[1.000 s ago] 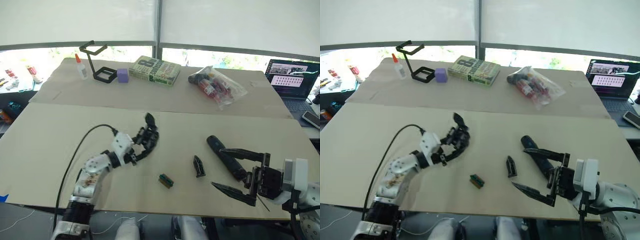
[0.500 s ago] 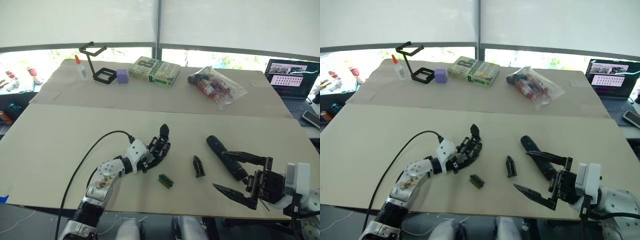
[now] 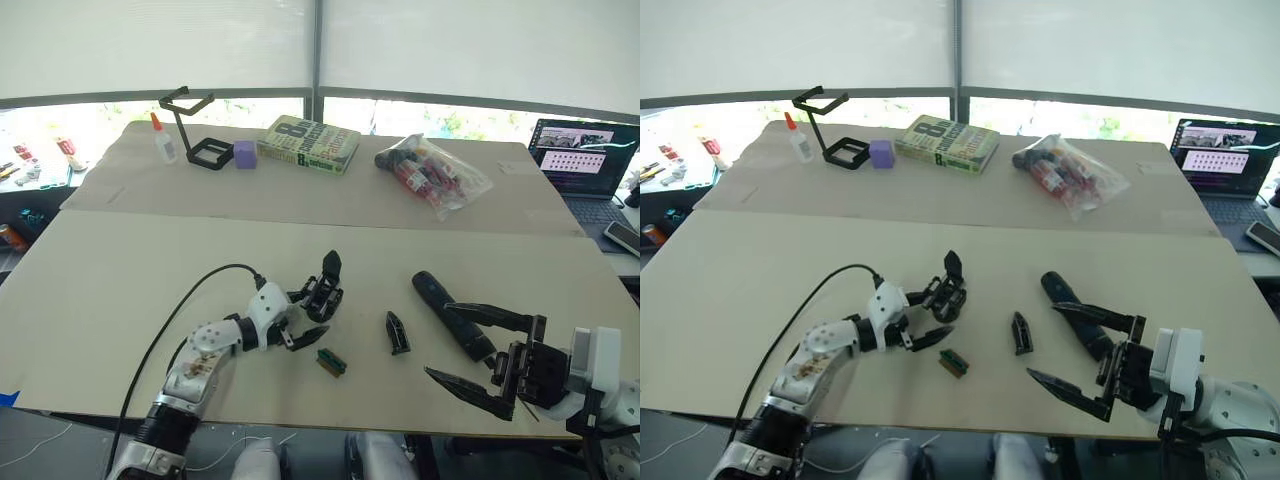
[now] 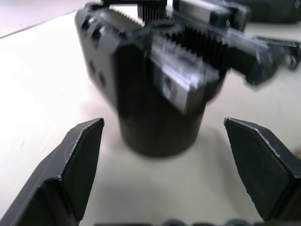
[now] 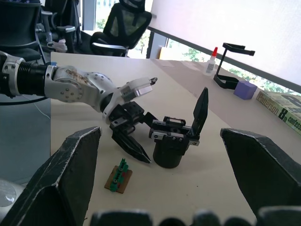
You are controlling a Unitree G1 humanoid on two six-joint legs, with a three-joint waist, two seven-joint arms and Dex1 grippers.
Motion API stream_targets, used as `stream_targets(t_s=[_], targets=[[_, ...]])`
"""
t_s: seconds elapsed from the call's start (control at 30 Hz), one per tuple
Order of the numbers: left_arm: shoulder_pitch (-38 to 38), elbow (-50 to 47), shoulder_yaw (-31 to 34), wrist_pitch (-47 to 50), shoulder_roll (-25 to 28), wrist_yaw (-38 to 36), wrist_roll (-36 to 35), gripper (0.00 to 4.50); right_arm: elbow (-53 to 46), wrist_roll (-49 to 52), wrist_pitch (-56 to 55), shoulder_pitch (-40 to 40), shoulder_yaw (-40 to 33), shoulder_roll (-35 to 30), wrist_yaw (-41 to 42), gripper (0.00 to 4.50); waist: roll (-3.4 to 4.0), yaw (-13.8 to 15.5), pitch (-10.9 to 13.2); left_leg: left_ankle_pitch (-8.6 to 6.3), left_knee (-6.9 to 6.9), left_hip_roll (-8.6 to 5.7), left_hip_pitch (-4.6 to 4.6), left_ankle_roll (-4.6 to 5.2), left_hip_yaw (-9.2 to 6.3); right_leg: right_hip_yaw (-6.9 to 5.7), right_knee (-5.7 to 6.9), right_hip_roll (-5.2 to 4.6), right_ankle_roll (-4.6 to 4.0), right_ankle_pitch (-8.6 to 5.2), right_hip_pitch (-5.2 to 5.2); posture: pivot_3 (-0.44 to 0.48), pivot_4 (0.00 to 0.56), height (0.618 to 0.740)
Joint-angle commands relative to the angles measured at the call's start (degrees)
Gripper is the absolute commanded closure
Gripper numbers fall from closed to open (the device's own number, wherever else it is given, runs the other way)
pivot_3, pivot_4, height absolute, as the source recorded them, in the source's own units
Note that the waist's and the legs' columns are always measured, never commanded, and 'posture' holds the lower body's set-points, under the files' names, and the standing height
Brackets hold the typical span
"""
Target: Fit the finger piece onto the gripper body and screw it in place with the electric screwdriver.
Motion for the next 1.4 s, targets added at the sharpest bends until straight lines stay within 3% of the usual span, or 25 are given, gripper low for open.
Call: stream_targets(t_s=[0.03,0.17,0.5,0.77,0.87,0.93,0.97,1.13,1.27,1.4], targets=[[-3.5,2.9,0.5,-2.5,1.9,-7.6,-2.7,0.08,-2.1,0.7,-0.9,-0.2,-1.5,-0.1,-0.2,0.0,0.0,0.1,0.0,-0.01,0.0,-0.01,0.0,0.01,0.0,0.0,-0.01,0.0,-0.01,-0.01,0.0,0.0,0.15,0.74],[-9.8,12.6,-0.5,-7.6,2.2,-14.8,-1.9,0.08,-2.2,0.8,-0.6,-0.4,-1.4,-0.3,-0.4,0.0,0.01,0.4,0.0,-0.02,0.01,-0.12,-0.06,0.04,-0.03,-0.05,-0.05,-0.01,-0.04,-0.05,0.01,0.0,0.15,0.74],[-25.7,37.2,-1.8,-17.8,-3.3,-27.5,0.4,0.08,-3.7,0.7,-0.1,0.3,-1.6,-0.6,-1.6,0.0,-0.01,0.0,0.0,-0.12,0.1,-0.24,-0.11,0.2,-0.06,0.04,-0.19,-0.02,0.15,0.02,0.1,0.0,0.15,0.74],[-32.0,50.9,-1.8,-25.4,-7.6,-30.8,4.0,0.08,-5.3,0.6,0.4,1.3,-1.9,-0.9,-3.0,0.0,-0.04,0.0,0.0,-0.18,0.18,-0.28,-0.18,0.32,-0.12,0.09,-0.25,-0.02,0.22,0.03,0.13,0.0,0.15,0.74],[-32.4,53.6,-1.8,-28.4,-8.0,-31.0,5.4,0.84,-5.7,0.7,0.7,1.6,-2.3,-1.1,-3.3,0.0,-0.04,-0.1,0.0,-0.2,0.19,-0.28,-0.19,0.35,-0.13,0.11,-0.28,-0.02,0.24,0.03,0.14,0.0,0.15,0.74],[-32.4,54.6,-0.4,-29.2,-8.6,-30.1,4.8,1.79,-5.9,0.7,0.8,1.8,-2.6,-1.2,-3.4,0.0,-0.04,0.0,0.0,-0.21,0.19,-0.27,-0.18,0.36,-0.14,0.1,-0.3,-0.02,0.25,0.03,0.16,0.0,0.15,0.74],[-32.4,54.8,0.1,-29.7,-8.8,-29.4,4.7,2.19,-6.0,0.7,0.8,2.0,-2.8,-1.2,-3.4,0.0,-0.04,0.0,0.0,-0.21,0.19,-0.27,-0.18,0.36,-0.14,0.1,-0.3,-0.03,0.25,0.03,0.16,0.0,0.15,0.74],[-30.1,50.0,3.1,-27.9,-9.1,-27.5,2.0,2.18,-6.4,1.0,0.9,2.7,-3.4,-1.5,-3.8,0.0,-0.04,0.0,0.0,-0.21,0.2,-0.26,-0.18,0.37,-0.17,0.1,-0.29,-0.05,0.27,0.04,0.18,0.0,0.15,0.74],[-25.6,38.1,4.1,-19.8,-8.3,-24.4,0.4,2.18,-6.2,1.4,1.1,3.2,-4.0,-1.7,-3.5,0.0,-0.04,-0.1,0.0,-0.22,0.18,-0.21,-0.2,0.38,-0.19,0.12,-0.28,-0.05,0.33,0.01,0.15,0.0,0.15,0.74],[-16.5,14.0,2.7,-4.3,-7.0,-12.2,3.1,2.18,-6.4,1.8,2.4,3.9,-3.5,-1.8,-3.9,0.0,0.02,-0.3,0.1,-0.24,0.15,-0.2,-0.24,0.4,-0.24,0.15,-0.22,-0.07,0.45,-0.06,0.12,0.0,0.15,0.74]])
